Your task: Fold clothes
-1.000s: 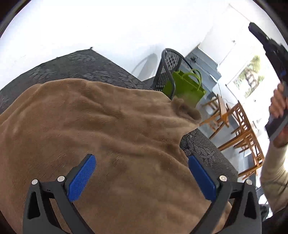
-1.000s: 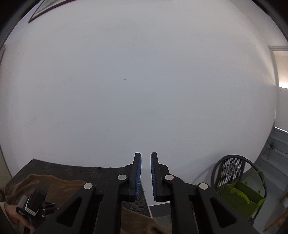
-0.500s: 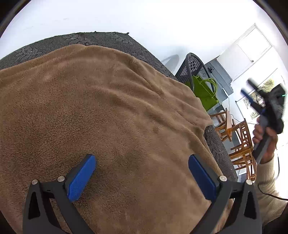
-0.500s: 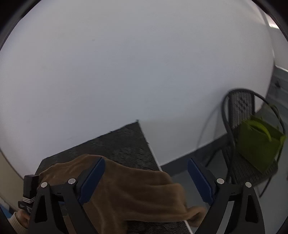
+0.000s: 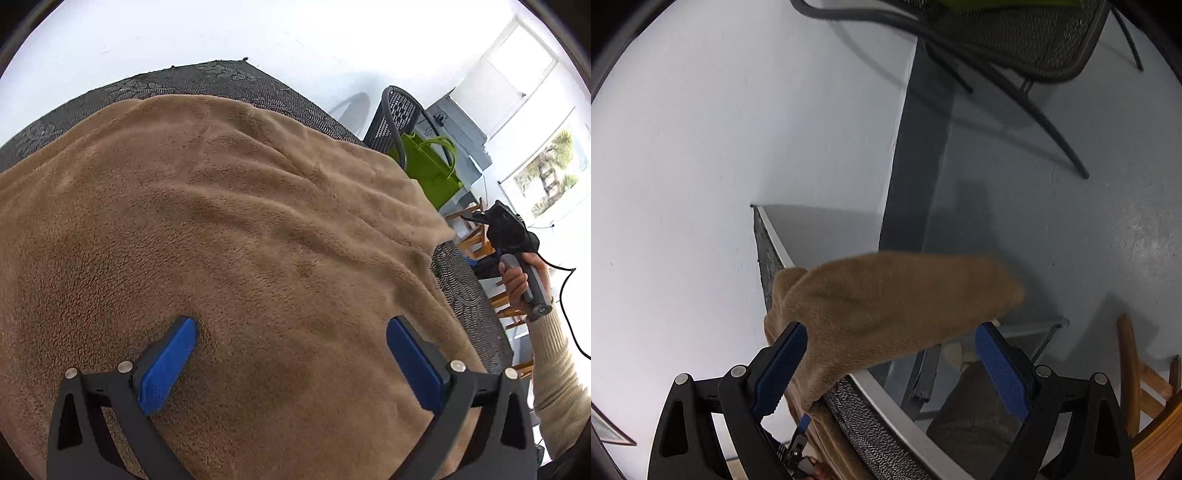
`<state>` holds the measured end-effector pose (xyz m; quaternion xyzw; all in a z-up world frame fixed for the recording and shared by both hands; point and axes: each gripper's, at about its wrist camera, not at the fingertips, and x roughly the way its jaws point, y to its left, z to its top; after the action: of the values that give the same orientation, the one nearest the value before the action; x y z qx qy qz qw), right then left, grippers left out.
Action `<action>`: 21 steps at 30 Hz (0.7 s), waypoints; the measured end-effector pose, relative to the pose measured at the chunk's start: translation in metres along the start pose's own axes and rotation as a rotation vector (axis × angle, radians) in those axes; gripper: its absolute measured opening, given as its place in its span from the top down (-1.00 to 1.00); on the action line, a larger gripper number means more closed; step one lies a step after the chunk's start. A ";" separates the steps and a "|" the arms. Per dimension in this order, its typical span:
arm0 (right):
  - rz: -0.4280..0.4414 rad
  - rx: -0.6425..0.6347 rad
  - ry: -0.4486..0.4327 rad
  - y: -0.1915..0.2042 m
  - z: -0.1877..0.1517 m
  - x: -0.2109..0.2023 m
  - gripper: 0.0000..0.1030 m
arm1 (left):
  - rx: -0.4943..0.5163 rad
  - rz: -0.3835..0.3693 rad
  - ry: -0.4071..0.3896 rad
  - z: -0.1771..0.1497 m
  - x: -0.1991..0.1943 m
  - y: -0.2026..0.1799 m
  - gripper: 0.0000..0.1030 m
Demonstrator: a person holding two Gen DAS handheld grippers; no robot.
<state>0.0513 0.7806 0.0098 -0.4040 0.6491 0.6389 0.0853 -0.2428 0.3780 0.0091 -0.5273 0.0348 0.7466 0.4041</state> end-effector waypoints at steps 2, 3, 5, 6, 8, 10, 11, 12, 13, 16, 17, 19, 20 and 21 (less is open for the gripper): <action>0.009 0.006 0.020 -0.003 0.002 0.006 -0.84 | 0.010 0.012 -0.002 0.001 0.002 -0.002 -1.00; 0.031 0.024 0.033 -0.003 0.002 0.010 -0.84 | 0.016 0.019 -0.004 0.001 0.003 -0.003 -1.00; 0.065 0.052 0.057 -0.004 0.002 0.018 -0.84 | 0.031 0.033 -0.007 0.000 0.005 -0.005 -1.00; 0.078 0.063 0.067 -0.004 0.003 0.021 -0.84 | 0.039 0.039 -0.007 -0.001 0.005 -0.006 -1.00; 0.093 0.084 0.096 -0.005 0.003 0.032 -0.84 | 0.057 0.050 -0.008 -0.002 0.005 -0.008 -1.00; 0.090 0.113 0.129 -0.008 0.003 0.044 -0.84 | 0.068 0.055 -0.008 -0.002 0.006 -0.008 -1.00; 0.085 0.130 0.146 -0.010 0.003 0.051 -0.84 | 0.074 0.058 -0.009 -0.002 0.006 -0.009 -1.00; 0.080 0.148 0.161 -0.013 0.003 0.057 -0.84 | 0.077 0.057 -0.010 -0.003 0.006 -0.009 -1.00; 0.079 0.170 0.171 -0.017 0.004 0.061 -0.84 | 0.079 0.055 -0.011 -0.003 0.007 -0.009 -1.00; 0.092 0.234 0.169 -0.028 0.007 0.072 -0.88 | 0.089 0.053 -0.017 -0.004 0.007 -0.010 -1.00; 0.099 0.255 0.163 -0.031 0.008 0.073 -0.88 | 0.092 0.053 -0.018 -0.004 0.008 -0.010 -1.00; 0.117 0.273 0.131 -0.031 0.012 0.071 -0.88 | 0.104 0.059 -0.021 -0.005 0.008 -0.011 -1.00; 0.127 0.281 0.115 -0.030 0.014 0.069 -0.88 | 0.110 0.062 -0.022 -0.005 0.009 -0.012 -1.00; 0.154 0.292 0.099 -0.029 0.017 0.067 -0.88 | 0.116 0.065 -0.023 -0.006 0.009 -0.012 -1.00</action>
<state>0.0186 0.7717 -0.0575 -0.3672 0.7674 0.5220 0.0618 -0.2318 0.3887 0.0038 -0.4929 0.0905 0.7621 0.4100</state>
